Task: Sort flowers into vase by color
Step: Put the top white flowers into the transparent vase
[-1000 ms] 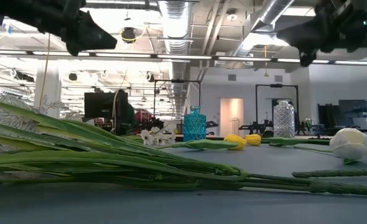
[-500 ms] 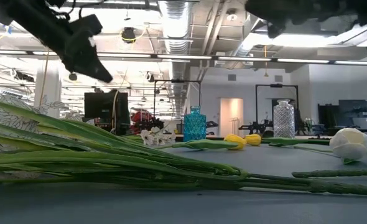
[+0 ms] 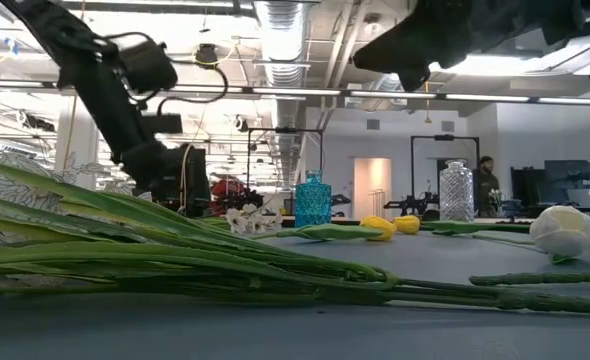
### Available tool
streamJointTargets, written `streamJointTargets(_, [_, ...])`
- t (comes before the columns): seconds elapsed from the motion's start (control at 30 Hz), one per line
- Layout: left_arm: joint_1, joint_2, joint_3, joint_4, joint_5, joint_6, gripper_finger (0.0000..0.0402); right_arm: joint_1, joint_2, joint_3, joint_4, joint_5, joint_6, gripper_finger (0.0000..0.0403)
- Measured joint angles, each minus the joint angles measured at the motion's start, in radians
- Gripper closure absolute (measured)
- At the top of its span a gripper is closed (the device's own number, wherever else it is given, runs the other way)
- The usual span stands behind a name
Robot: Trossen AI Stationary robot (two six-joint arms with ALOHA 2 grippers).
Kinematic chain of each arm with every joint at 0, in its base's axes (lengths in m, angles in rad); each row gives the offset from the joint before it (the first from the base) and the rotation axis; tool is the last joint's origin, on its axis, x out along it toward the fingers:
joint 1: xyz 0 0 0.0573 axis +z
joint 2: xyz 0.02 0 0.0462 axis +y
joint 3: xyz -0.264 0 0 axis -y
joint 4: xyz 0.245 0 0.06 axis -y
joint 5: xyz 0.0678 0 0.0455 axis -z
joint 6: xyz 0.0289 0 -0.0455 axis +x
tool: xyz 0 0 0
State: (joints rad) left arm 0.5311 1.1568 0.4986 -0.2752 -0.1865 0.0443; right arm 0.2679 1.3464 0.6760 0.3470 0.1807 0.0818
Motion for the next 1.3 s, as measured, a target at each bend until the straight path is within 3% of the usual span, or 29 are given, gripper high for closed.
streamJointTargets(0.2, [0.03, 0.085, 0.0, 0.027, 0.071, 0.103, 0.0196, 0.014, 0.002, 0.002, 0.001, 0.0, 0.038, 0.0309])
streamJointTargets(0.33, [0.069, 0.158, 0.0, 0.056, 0.077, 0.135, 0.0194, 0.013, 0.002, 0.002, -0.006, 0.0, 0.043, 0.0292])
streamJointTargets(0.5, [0.13, 0.247, 0.022, 0.062, 0.183, 0.142, 0.0197, 0.013, 0.002, 0.002, -0.015, 0.0, 0.044, 0.0285])
streamJointTargets(0.63, [0.148, 0.281, 0.055, 0.052, 0.233, 0.147, 0.0251, 0.013, 0.002, 0.002, -0.031, 0.0, 0.061, 0.0284])
streamJointTargets(0.8, [0.15, 0.278, 0.101, 0.036, 0.228, 0.133, 0.0382, 0.016, 0.001, 0.002, -0.053, -0.013, 0.097, 0.0284])
streamJointTargets(1.1, [0.162, 0.148, 0.133, 0.153, 0.297, 0.112, 0.0399, 0.058, 0.001, 0.002, -0.112, -0.029, 0.155, 0.0284])
streamJointTargets(1.3, [0.181, 0.023, 0.134, 0.309, 0.472, -0.005, 0.0401, 0.083, 0.001, 0.002, -0.115, -0.028, 0.157, 0.0284])
